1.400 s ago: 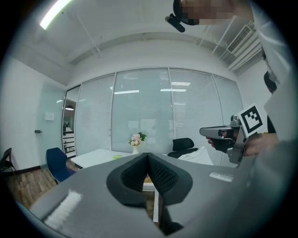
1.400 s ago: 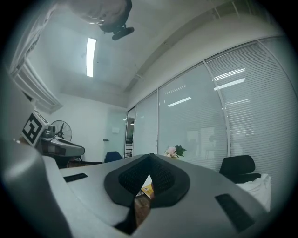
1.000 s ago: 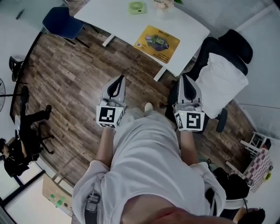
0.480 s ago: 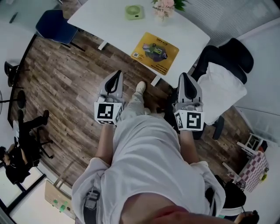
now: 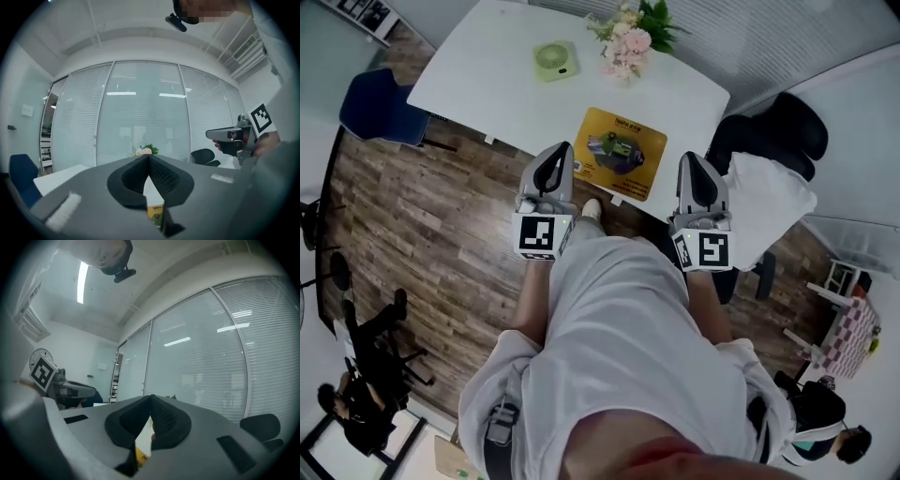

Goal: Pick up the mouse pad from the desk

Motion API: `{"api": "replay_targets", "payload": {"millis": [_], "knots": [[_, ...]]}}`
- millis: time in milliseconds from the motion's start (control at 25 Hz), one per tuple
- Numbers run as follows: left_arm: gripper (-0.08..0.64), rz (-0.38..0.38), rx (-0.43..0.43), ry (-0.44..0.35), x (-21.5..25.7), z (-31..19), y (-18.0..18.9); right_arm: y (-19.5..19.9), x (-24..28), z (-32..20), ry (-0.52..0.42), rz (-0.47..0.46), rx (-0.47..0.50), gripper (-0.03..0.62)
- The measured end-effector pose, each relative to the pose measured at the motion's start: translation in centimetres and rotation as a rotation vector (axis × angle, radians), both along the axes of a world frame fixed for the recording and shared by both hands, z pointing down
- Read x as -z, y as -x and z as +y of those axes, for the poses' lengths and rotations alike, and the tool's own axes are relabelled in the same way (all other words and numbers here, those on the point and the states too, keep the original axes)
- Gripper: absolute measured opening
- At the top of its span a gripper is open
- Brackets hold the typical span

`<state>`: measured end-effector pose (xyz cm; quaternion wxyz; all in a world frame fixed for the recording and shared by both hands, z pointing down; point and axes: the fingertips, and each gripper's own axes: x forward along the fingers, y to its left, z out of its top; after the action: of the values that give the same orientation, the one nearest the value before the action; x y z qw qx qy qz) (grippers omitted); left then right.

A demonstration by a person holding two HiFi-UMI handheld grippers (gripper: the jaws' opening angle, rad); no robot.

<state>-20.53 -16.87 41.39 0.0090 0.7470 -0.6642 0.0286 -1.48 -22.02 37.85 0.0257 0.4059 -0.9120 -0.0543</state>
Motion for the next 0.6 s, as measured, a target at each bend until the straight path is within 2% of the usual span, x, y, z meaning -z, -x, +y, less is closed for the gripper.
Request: {"api": "replay_targets", "payload": {"millis": [120, 280, 600], "knots": [[-0.012, -0.019, -0.055, -0.019, -0.1, -3.0, 0.0, 0.7, -1.0, -2.1, 0.015, 0.02, -0.04, 0.0], [-0.011, -0.014, -0.105, -0.005, -1.2, -6.6, 0.2, 1.3, -2.0, -4.5, 0.02, 0.044, -0.085, 0.0], [-0.011, -0.034, -0.12, 0.015, -3.2, -10.8, 0.3, 0.6, -5.8, -7.5, 0.078, 0.09, -0.13, 0.0]]}}
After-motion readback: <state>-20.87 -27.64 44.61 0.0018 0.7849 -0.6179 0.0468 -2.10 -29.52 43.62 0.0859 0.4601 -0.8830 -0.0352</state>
